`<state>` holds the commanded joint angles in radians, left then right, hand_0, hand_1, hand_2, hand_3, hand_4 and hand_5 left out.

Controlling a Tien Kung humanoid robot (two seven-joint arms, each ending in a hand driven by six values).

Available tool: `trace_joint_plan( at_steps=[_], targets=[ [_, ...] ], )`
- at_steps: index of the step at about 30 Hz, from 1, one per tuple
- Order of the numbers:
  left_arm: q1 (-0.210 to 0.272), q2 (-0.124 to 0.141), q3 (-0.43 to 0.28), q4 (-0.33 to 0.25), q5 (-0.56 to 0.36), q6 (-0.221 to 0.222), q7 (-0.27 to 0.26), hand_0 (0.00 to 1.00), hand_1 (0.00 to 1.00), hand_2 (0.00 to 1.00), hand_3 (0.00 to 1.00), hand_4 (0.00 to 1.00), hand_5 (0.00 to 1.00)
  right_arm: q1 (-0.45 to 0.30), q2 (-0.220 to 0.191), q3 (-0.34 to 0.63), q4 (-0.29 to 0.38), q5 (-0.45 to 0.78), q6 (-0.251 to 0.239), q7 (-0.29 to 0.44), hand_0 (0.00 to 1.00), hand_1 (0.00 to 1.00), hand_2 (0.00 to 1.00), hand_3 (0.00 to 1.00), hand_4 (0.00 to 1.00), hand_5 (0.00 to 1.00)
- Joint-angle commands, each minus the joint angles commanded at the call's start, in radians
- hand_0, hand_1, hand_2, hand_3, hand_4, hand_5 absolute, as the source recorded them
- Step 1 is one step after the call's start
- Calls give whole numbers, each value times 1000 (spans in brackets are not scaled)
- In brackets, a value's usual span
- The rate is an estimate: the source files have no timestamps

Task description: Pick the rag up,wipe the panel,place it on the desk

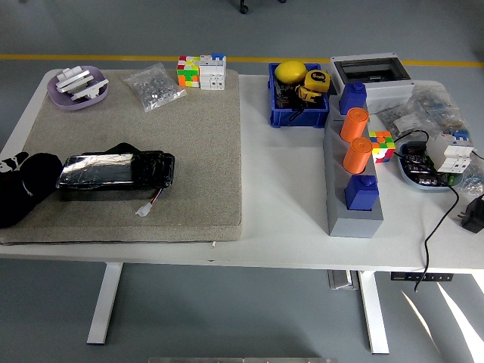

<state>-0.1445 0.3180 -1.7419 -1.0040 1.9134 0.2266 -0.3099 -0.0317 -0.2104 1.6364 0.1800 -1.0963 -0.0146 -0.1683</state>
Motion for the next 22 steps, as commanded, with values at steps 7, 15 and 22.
trace_joint_plan(
  at_steps=[7, 15, 22],
  targets=[
    [-3, 0, 3, -11, 8, 0, 6, 812, 849, 780, 759, 976, 460, 11, -4, -12, 0, 14, -11, 5, 735, 687, 733, 564, 945, 363],
    [-7, 1, 1, -16, 11, 0, 9, 813, 852, 781, 759, 976, 462, 12, 2, 27, 0, -45, -4, 3, 829, 724, 748, 550, 959, 385],
    [-9, -1, -9, -10, 13, -2, 11, 818, 853, 780, 759, 974, 462, 16, 5, 15, 0, -19, -22, 10, 826, 673, 729, 593, 961, 386]
  ],
)
